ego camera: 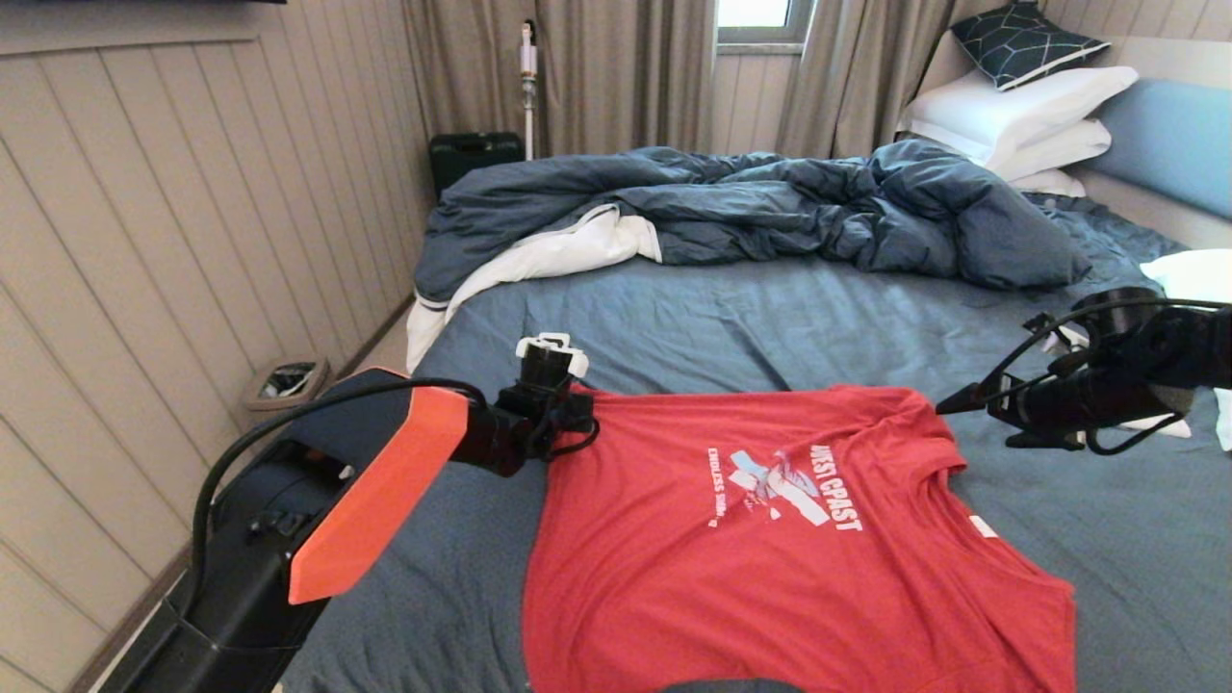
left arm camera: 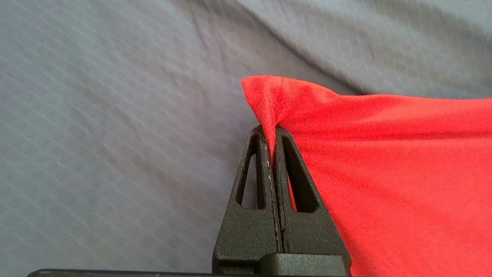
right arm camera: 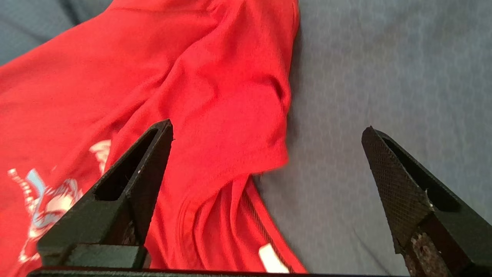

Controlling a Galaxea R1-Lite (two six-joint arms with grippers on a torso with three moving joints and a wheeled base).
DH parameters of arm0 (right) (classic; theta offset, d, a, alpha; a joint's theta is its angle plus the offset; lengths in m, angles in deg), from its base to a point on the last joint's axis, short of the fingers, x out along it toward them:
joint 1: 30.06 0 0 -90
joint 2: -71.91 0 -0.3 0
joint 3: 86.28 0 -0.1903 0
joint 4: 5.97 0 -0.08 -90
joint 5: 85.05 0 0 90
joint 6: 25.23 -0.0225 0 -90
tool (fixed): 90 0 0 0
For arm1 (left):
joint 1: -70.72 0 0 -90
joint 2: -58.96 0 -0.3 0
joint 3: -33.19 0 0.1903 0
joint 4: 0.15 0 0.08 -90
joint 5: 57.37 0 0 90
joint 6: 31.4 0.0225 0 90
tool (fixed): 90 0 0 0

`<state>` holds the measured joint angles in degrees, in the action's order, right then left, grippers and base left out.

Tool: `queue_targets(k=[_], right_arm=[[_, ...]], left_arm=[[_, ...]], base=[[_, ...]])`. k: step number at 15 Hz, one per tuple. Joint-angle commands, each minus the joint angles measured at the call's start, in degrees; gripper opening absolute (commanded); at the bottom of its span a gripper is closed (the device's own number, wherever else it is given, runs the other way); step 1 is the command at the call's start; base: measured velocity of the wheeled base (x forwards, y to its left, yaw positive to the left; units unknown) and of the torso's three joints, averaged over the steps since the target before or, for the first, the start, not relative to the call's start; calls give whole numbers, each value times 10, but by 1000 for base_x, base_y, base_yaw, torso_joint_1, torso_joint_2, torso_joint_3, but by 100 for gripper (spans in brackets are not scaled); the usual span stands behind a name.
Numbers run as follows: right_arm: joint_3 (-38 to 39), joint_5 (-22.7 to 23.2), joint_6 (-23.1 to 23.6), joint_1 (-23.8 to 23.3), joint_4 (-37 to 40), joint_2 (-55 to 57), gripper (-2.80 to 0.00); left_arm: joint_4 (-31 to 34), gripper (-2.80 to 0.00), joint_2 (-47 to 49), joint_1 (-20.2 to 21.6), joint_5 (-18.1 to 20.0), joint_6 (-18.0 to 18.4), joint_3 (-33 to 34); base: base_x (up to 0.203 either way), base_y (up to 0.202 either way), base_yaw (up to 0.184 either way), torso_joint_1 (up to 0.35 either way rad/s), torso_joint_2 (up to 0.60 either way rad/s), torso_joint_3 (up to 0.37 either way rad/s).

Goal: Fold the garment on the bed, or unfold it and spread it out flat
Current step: Unford the red T-shirt

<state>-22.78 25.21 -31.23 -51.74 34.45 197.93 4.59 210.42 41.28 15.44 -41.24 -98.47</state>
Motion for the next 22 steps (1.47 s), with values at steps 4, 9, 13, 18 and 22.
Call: queue_targets(k=[4, 9, 13, 18, 22], right_arm=[[-42, -52, -6, 36, 1, 33, 0], [-64, -99, -5, 65, -1, 56, 0], [-73, -133, -5, 83, -35, 74, 0], [-77, -149, -1, 86, -102, 98, 0], [-79, -150, 8, 86, -125, 113, 0]], left_arm=[[-4, -280, -18, 23, -2, -2, 0], [-9, -280, -13, 23, -17, -2, 1], [-9, -280, -13, 24, -18, -2, 1], [-9, -280, -12, 24, -18, -2, 1], [-9, -280, -12, 24, -19, -1, 1]], base=[[0, 0, 0, 0, 0, 0], [0, 0, 0, 0, 0, 0], [0, 0, 0, 0, 0, 0], [0, 0, 0, 0, 0, 0], [0, 0, 0, 0, 0, 0]])
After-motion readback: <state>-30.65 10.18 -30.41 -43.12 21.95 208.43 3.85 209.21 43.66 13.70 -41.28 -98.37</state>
